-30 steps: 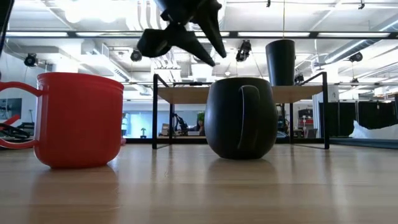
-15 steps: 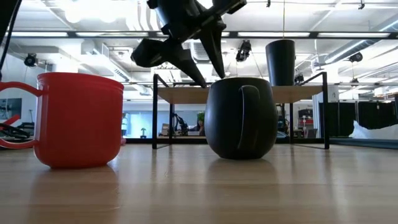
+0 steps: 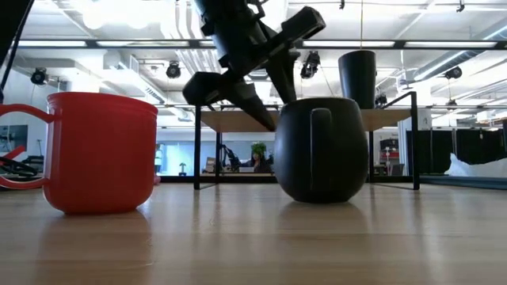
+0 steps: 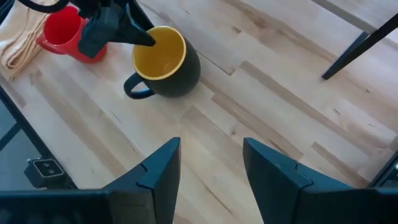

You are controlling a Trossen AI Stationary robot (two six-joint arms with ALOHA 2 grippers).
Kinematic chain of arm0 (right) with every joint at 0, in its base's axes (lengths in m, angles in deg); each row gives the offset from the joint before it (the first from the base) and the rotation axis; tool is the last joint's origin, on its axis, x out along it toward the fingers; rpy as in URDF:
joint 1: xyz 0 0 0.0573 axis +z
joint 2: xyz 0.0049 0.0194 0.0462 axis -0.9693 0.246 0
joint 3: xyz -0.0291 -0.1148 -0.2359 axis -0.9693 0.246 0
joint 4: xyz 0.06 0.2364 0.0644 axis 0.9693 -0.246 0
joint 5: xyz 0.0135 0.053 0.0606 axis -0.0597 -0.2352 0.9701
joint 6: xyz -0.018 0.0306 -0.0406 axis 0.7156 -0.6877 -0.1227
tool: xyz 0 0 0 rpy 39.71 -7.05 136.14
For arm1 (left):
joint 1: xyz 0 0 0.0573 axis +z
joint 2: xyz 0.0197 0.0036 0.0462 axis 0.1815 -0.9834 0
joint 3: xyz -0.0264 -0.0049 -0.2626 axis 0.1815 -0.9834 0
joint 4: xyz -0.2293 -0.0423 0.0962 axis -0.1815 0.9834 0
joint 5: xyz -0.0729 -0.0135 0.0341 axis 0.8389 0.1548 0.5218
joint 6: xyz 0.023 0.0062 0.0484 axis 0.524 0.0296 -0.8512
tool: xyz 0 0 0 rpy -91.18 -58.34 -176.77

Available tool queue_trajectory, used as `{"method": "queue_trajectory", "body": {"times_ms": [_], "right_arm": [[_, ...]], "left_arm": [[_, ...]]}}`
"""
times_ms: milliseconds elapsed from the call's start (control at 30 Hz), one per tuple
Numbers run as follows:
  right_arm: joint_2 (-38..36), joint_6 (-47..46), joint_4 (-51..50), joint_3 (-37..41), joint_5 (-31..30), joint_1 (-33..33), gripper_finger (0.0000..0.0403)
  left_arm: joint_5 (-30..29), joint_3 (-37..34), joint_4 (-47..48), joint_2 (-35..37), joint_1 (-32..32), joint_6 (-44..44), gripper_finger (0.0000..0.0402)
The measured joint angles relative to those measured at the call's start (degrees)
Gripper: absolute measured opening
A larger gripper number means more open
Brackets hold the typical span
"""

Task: Stack small to large cups/mugs on shelf
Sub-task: Put the black mug on the shelf

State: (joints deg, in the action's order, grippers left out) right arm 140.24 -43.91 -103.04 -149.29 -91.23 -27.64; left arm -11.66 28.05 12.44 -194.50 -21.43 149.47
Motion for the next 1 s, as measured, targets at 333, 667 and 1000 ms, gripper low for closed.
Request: {"method": "queue_trajectory", "body": {"times_ms": [333, 667, 1000], "right_arm": [[0.0, 0.2, 0.0, 0.0, 0.0, 0.0, 0.0166], [0.0, 0.0, 0.0, 0.0, 0.0, 0.0, 0.0166], [0.0, 0.1, 0.0, 0.0, -0.6, 0.0, 0.0166]], "left_arm": [[0.4, 0.0, 1.8, -0.2, 1.6, 0.3, 0.0078], [0.4, 0.0, 4.7, -1.1, 1.7, -0.3, 0.0017], [-2.9, 8.9, 10.7, 0.6, 1.5, -6.1, 0.0003]]}}
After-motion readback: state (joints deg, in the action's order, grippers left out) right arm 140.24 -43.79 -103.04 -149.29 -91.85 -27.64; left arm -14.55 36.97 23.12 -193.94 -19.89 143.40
